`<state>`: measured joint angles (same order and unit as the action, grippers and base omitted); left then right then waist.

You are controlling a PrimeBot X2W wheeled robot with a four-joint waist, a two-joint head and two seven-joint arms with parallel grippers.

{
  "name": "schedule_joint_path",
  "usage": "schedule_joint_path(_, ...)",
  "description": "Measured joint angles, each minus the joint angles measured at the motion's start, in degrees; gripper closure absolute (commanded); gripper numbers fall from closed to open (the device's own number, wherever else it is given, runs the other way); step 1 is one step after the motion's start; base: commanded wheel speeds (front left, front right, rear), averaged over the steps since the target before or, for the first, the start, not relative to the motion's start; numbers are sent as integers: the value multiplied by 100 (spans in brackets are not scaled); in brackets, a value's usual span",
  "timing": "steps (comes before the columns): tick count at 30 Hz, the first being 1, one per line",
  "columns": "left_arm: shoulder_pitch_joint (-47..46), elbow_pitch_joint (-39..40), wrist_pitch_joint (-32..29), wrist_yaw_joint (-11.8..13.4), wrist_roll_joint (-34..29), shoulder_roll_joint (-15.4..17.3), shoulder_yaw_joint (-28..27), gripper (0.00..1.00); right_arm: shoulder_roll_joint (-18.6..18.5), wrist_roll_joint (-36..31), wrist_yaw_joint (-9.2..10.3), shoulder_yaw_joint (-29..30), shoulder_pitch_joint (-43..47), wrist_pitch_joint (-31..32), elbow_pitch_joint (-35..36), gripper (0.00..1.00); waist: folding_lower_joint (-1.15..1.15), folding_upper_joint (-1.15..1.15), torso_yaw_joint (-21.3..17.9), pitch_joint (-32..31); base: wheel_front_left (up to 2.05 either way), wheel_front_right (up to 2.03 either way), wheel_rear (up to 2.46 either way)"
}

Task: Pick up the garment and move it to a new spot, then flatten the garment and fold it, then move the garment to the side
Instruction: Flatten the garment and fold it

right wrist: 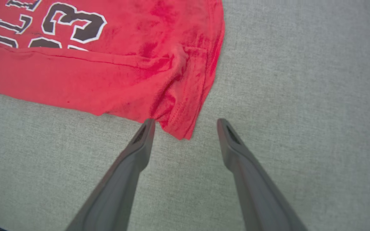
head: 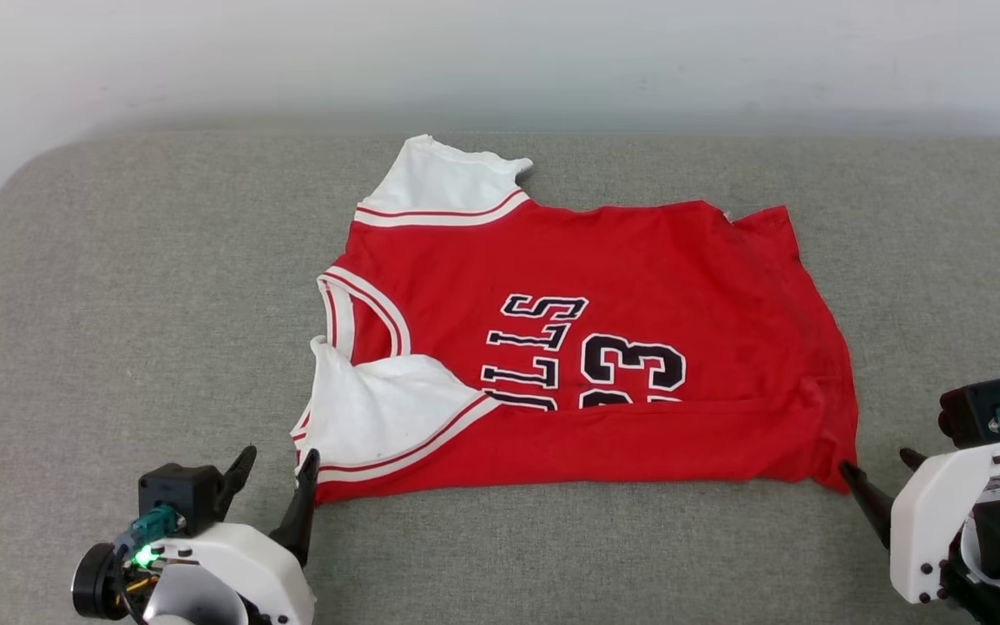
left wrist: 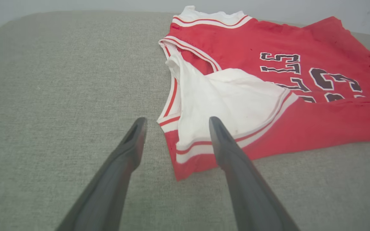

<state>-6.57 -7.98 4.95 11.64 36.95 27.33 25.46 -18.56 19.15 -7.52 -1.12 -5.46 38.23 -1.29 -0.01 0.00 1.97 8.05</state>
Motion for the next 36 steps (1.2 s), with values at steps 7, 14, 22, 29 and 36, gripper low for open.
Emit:
schedule_joint_path(7,110,376,-590,153,-26,181,172,0,379,-210,1,256,142,190,541,0,0,0,-62,155,0,0,0)
schedule_joint_path(14,-181,25,-936,249,-224,282,310,0,491,-330,0,316,160,267,797,0,1,0,-152,401,0,0,0)
schedule_joint_path(22,-383,-591,-1080,260,-229,231,392,0,510,-370,0,344,158,232,822,0,1,0,-253,629,0,0,0)
schedule_joint_path(29,-435,-676,-1222,-9,3,132,453,100,512,-411,1,364,158,209,762,0,1,0,-214,583,0,0,0)
schedule_joint_path(36,-368,-498,-815,-46,1,65,409,100,380,-511,0,348,157,250,624,0,2,0,-76,414,0,0,0)
